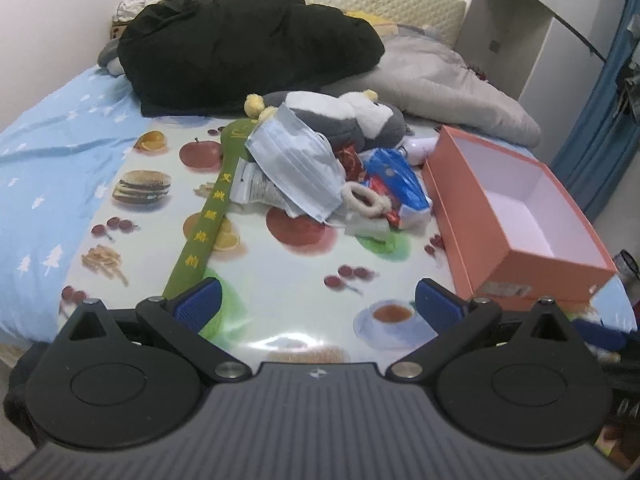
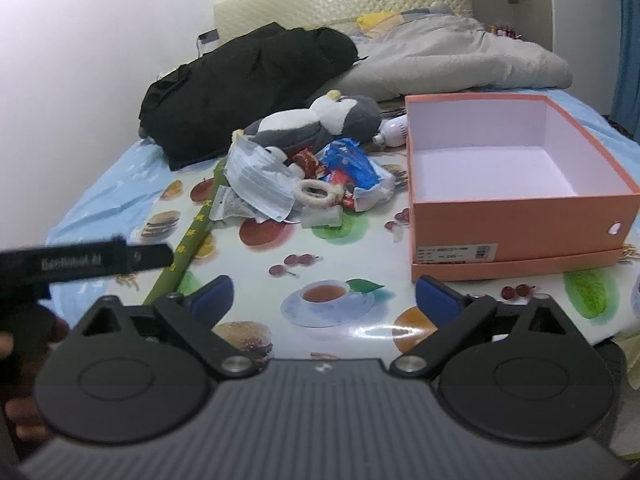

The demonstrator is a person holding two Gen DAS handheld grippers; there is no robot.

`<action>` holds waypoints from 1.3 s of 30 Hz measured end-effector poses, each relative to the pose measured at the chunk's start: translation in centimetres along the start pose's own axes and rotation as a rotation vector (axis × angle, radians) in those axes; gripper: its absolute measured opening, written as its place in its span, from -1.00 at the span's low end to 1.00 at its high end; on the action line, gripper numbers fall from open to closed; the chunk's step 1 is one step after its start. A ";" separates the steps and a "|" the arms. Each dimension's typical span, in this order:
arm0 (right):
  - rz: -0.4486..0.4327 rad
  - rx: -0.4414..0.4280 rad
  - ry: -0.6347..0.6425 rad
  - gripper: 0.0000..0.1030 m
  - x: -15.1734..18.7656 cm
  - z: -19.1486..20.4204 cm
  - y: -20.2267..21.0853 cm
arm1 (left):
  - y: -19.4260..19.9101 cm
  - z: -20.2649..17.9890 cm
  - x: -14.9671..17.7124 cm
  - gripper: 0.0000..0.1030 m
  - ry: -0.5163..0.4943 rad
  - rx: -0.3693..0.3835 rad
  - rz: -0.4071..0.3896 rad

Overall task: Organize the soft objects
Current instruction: 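Reach the left gripper to the blue face mask and close on it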

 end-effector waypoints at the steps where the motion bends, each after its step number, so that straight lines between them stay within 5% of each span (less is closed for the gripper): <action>1: 0.005 -0.006 0.004 0.82 -0.1 0.1 -0.5 | -0.6 0.1 -0.3 1.00 0.006 0.003 -0.003; 7: 0.033 -0.015 0.041 0.58 -0.9 0.4 -4.6 | -5.2 1.0 -1.3 1.00 0.055 0.030 0.018; 14: 0.066 -0.044 0.097 0.58 -1.6 1.2 -10.3 | -10.8 2.8 -2.5 1.00 0.081 0.007 0.038; 26: 0.067 -0.068 0.147 0.59 -3.7 1.6 -19.4 | -19.3 3.8 -6.9 0.96 0.147 0.090 0.013; 31: 0.077 -0.070 0.124 0.56 -4.1 0.9 -22.5 | -22.7 3.1 -7.8 0.77 0.153 0.130 0.009; 39: 0.096 -0.012 0.097 0.25 -3.6 -0.8 -26.3 | -26.2 2.8 -7.7 0.38 0.198 0.146 0.007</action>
Point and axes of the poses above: each gripper's, at about its wrist camera, not at the fingertips, and y roughly against the way its jaws point, z to its left, x to its underside, the point moved 10 cm from there along -y, roughly the way its jaws point, and after that the axes turned 3 degrees about -y, right-handed, at the moved point
